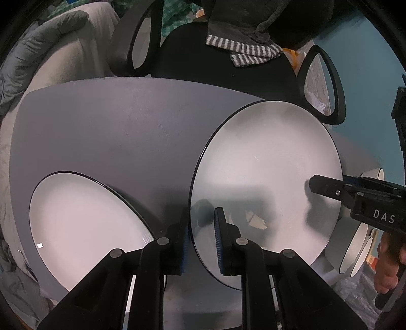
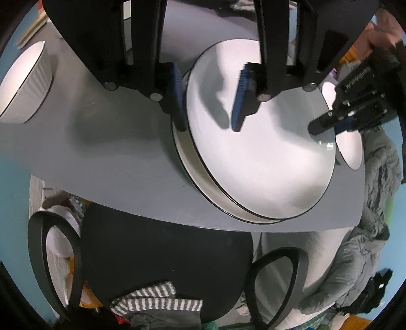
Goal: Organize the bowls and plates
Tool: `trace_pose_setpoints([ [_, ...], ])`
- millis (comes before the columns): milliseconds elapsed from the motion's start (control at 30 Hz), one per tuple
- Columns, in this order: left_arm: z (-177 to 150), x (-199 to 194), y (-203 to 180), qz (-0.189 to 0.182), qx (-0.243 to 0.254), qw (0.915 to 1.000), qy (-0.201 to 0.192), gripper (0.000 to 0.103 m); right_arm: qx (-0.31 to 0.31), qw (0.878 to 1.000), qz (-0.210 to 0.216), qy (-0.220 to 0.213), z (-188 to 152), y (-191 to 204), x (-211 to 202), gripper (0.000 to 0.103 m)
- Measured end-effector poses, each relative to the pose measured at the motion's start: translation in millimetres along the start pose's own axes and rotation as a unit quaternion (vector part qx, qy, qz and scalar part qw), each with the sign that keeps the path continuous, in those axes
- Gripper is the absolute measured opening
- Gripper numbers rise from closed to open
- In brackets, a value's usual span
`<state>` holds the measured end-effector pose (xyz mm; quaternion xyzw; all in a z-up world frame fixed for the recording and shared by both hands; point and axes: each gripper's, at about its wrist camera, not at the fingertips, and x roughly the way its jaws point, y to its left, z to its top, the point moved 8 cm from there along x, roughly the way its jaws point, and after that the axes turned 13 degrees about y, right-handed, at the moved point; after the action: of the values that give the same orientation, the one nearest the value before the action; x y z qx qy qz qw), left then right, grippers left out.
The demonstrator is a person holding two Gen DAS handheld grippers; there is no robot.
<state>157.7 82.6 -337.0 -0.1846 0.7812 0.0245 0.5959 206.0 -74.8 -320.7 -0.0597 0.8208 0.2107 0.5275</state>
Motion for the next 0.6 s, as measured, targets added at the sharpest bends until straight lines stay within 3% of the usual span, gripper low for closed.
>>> trace_pose_setpoints([
  [100, -1.3, -2.5, -2.5, -0.011, 0.002, 0.9999, -0.004, 0.029, 0.023, 1.000, -0.004, 0.002, 1.5, 0.8, 0.3, 0.042],
  [267, -2.1, -5.3, -3.9, 0.016, 0.007, 0.9998, -0.012, 0.029, 0.032, 0.999, -0.028, 0.001, 1.7, 4.7, 0.2, 0.048],
  [600, -4.0, -9.7, -7.4, 0.008, 0.004, 0.9999, -0.013, 0.029, 0.034, 0.998, -0.049, -0.014, -2.5, 7.5, -4.5, 0.060],
])
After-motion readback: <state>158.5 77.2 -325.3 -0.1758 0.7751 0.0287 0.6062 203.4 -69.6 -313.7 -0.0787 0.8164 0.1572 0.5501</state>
